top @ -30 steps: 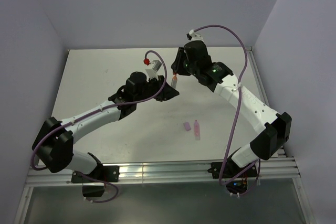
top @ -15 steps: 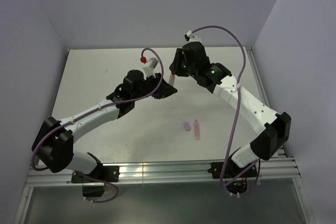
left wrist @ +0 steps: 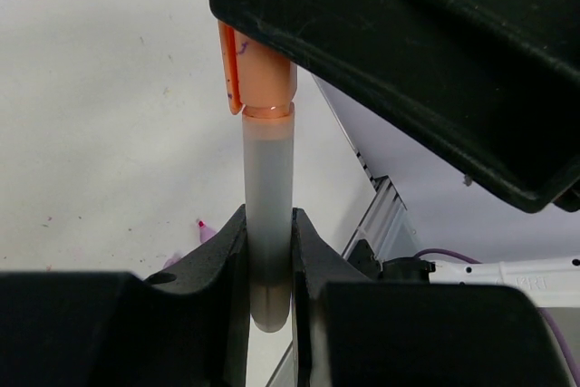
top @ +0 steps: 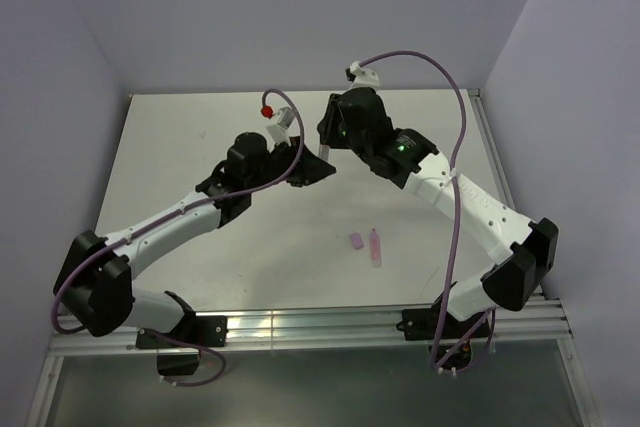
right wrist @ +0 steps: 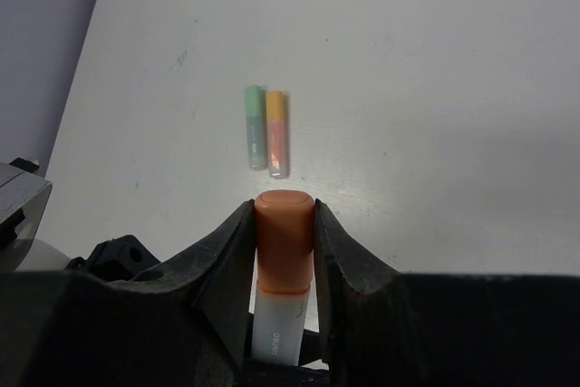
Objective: Insert the pens into the pen caps
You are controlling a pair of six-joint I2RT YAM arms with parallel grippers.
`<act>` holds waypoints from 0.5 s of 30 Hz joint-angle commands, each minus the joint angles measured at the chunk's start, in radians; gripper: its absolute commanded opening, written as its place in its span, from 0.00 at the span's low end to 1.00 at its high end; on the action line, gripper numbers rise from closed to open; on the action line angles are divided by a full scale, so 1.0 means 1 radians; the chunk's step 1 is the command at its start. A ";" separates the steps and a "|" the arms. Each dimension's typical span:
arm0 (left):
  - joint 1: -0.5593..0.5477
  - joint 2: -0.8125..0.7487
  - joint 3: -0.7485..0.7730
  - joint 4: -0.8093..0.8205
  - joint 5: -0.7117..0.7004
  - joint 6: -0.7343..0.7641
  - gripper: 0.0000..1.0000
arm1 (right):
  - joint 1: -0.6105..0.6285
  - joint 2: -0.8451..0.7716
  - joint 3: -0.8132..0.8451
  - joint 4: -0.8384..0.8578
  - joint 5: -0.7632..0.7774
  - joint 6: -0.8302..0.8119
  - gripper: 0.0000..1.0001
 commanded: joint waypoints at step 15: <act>0.012 -0.202 -0.066 0.166 -0.141 0.079 0.00 | 0.150 -0.164 -0.097 0.022 -0.072 0.067 0.00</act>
